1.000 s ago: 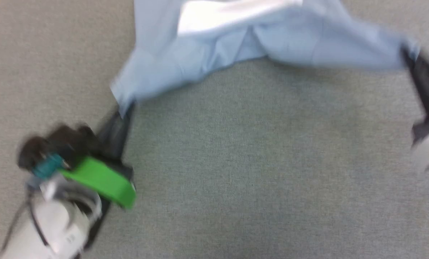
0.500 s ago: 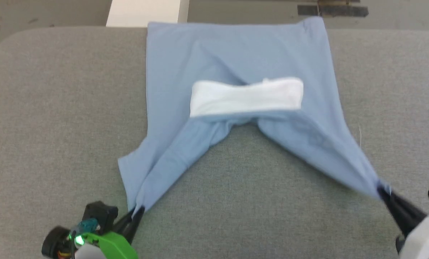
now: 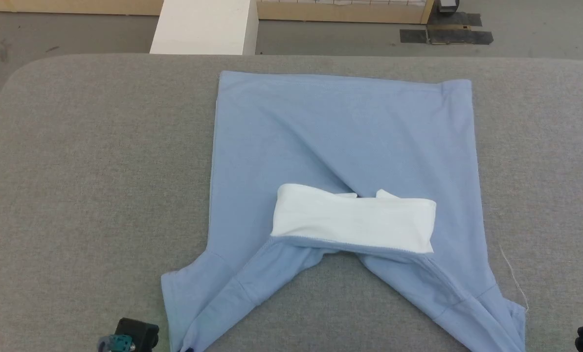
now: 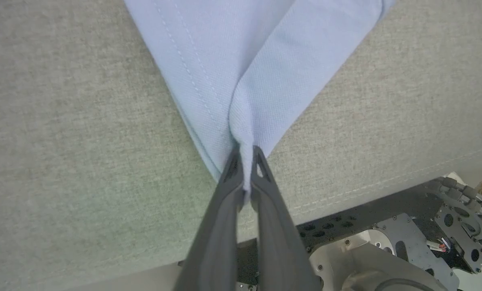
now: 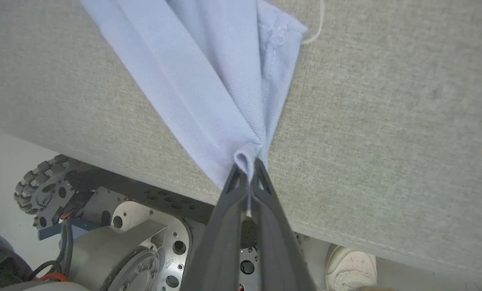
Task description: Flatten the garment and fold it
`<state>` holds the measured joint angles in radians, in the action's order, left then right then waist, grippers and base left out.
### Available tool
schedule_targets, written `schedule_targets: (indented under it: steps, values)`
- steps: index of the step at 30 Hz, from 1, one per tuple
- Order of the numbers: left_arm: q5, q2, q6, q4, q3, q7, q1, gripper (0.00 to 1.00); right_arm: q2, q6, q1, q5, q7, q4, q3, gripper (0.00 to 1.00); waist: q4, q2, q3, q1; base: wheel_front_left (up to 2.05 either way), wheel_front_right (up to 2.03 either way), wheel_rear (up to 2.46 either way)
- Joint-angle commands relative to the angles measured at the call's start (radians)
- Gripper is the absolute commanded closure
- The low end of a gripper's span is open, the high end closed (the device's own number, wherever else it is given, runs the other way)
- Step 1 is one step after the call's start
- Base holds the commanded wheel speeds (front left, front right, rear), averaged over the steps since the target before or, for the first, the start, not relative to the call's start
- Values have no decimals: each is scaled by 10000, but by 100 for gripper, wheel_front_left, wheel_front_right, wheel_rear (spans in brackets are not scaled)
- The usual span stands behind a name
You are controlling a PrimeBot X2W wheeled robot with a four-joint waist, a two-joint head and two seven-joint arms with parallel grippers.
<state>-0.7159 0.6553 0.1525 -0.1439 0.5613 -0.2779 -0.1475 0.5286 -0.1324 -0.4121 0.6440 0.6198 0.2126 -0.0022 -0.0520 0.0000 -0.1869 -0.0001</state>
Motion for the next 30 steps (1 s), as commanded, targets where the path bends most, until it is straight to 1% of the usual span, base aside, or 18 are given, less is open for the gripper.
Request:
schedule_targets:
  steps: [1,6,9,10,11,13,17,20,22,23,26,30]
  values:
    - [-54,109,115,-77,-66,-65,-161,100,-24,17,-137,26,44,31,-79,100,-3,0,-38,1,0,0,0]
    - [-81,278,334,-338,-43,-422,-274,100,-183,17,-191,-61,137,39,-139,100,1,0,-139,1,0,0,0]
    - [24,301,495,-520,-184,-314,-152,100,-252,17,-40,-116,43,73,-150,100,-18,0,-264,1,0,0,0]
    - [33,252,555,-606,-261,-226,-81,100,-296,17,90,-177,-85,93,-201,55,-23,0,-329,1,0,0,0]
    - [42,217,583,-670,-295,-184,-23,100,-351,17,226,-217,-209,117,-260,0,-24,0,-379,1,0,0,0]
    - [101,152,621,-836,-329,-118,128,100,-418,17,535,-240,-361,185,-304,0,-33,0,-479,1,0,0,0]
    - [249,63,735,-1287,-395,-23,399,100,-377,17,1528,239,-394,791,-537,0,-8,0,-698,1,0,0,0]
    - [441,58,912,-1764,-492,50,586,100,-110,17,2814,305,-350,1300,-964,0,36,0,-969,1,0,0,0]
    - [607,74,1008,-2078,-526,66,739,100,241,17,3854,-91,-397,1398,-1142,0,15,0,-1213,1,0,0,0]
    - [693,82,1040,-2203,-531,71,818,100,404,17,4338,-276,-407,1373,-1132,0,-8,0,-1324,1,0,0,0]
    - [933,59,1129,-2625,-529,77,1090,100,606,17,6103,-589,-271,926,-1008,0,-130,0,-1814,1,0,0,0]
    - [1258,17,1172,-3037,-492,138,1441,100,553,17,8322,-1069,272,10,-934,0,-457,0,-2584,1,0,0,0]
